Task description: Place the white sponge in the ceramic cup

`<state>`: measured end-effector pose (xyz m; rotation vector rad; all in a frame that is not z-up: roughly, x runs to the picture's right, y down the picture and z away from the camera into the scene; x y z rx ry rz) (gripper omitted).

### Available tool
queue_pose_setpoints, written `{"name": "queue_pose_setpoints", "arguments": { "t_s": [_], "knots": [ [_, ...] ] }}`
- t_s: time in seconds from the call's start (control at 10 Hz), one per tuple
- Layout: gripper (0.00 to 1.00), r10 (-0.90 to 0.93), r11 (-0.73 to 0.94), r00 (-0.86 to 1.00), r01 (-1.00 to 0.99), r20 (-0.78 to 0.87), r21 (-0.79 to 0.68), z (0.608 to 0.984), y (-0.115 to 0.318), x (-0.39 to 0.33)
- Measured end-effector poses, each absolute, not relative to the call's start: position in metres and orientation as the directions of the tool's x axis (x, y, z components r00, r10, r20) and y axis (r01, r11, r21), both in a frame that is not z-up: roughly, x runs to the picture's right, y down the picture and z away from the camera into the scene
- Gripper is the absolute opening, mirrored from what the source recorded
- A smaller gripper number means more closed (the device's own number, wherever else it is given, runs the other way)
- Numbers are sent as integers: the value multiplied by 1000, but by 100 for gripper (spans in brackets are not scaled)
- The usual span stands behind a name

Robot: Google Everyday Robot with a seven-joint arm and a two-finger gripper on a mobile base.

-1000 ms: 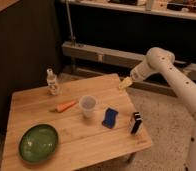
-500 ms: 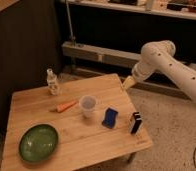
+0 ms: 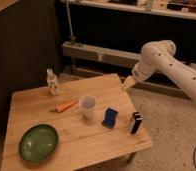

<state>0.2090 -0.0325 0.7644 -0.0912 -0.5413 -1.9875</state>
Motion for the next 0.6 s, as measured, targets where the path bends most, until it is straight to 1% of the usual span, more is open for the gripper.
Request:
{"name": "queue_pose_setpoints", "arguments": {
  "t_s": [0.2,0.4,0.6],
  "knots": [
    [80,-846,-336,-440,879,302,339,742,-17,213],
    [80,-848,-312,-423,886,319,344,707,18,207],
    [80,-839,-325,-438,880,323,347,674,52,191]
  ]
}}
